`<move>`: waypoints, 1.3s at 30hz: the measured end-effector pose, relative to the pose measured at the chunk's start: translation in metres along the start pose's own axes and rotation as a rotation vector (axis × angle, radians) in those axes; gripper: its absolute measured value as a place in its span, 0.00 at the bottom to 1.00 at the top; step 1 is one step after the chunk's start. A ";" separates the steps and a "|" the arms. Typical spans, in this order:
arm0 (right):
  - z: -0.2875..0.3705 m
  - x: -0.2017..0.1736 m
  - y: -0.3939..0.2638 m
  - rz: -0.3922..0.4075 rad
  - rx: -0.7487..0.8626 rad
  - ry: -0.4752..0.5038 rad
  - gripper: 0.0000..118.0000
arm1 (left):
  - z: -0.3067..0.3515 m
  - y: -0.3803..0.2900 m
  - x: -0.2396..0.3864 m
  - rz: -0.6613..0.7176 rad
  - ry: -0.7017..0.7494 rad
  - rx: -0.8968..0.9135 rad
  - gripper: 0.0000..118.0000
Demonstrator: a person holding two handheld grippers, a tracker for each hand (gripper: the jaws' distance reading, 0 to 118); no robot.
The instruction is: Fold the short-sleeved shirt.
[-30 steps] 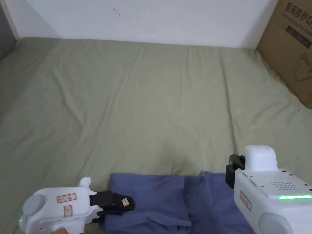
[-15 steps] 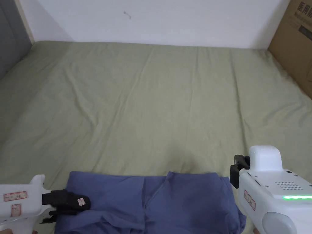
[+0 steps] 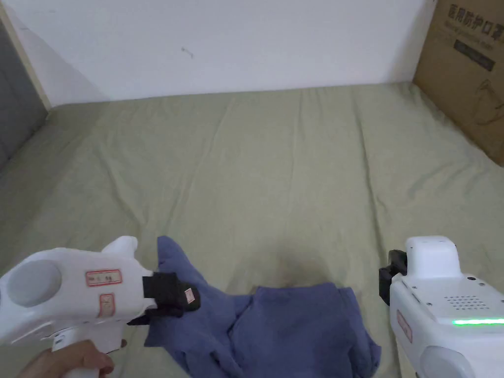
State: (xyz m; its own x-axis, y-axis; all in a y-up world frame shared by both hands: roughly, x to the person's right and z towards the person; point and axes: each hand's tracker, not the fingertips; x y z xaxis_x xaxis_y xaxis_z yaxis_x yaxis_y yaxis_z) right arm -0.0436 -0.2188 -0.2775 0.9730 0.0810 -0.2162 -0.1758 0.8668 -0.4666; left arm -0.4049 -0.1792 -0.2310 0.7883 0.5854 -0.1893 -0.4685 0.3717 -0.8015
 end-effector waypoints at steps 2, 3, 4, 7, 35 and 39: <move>0.004 0.011 -0.001 -0.027 0.004 0.001 0.00 | -0.023 -0.005 0.030 -0.026 -0.017 -0.054 0.07; 0.004 0.018 -0.003 -0.054 0.004 0.002 0.00 | -0.038 -0.007 0.043 -0.060 -0.021 -0.073 0.07; 0.005 0.024 -0.004 -0.076 0.003 -0.004 0.00 | -0.053 -0.010 0.055 -0.084 -0.026 -0.103 0.07; 0.006 0.039 -0.011 -0.109 -0.012 -0.015 0.00 | -0.101 -0.020 0.085 -0.133 -0.027 -0.175 0.07; -0.005 0.052 -0.032 -0.176 -0.093 0.018 0.00 | -0.155 -0.046 0.054 -0.017 -0.065 -0.197 0.01; -0.004 0.058 -0.033 -0.185 -0.098 0.012 0.00 | -0.191 -0.063 0.082 -0.131 -0.044 -0.265 0.01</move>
State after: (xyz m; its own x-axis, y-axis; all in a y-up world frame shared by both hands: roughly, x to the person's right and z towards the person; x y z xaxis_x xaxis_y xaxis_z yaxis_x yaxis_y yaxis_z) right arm 0.0183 -0.2447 -0.2779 0.9884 -0.0808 -0.1289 -0.0091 0.8142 -0.5805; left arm -0.2343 -0.2919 -0.3040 0.8142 0.5780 -0.0546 -0.2394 0.2486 -0.9386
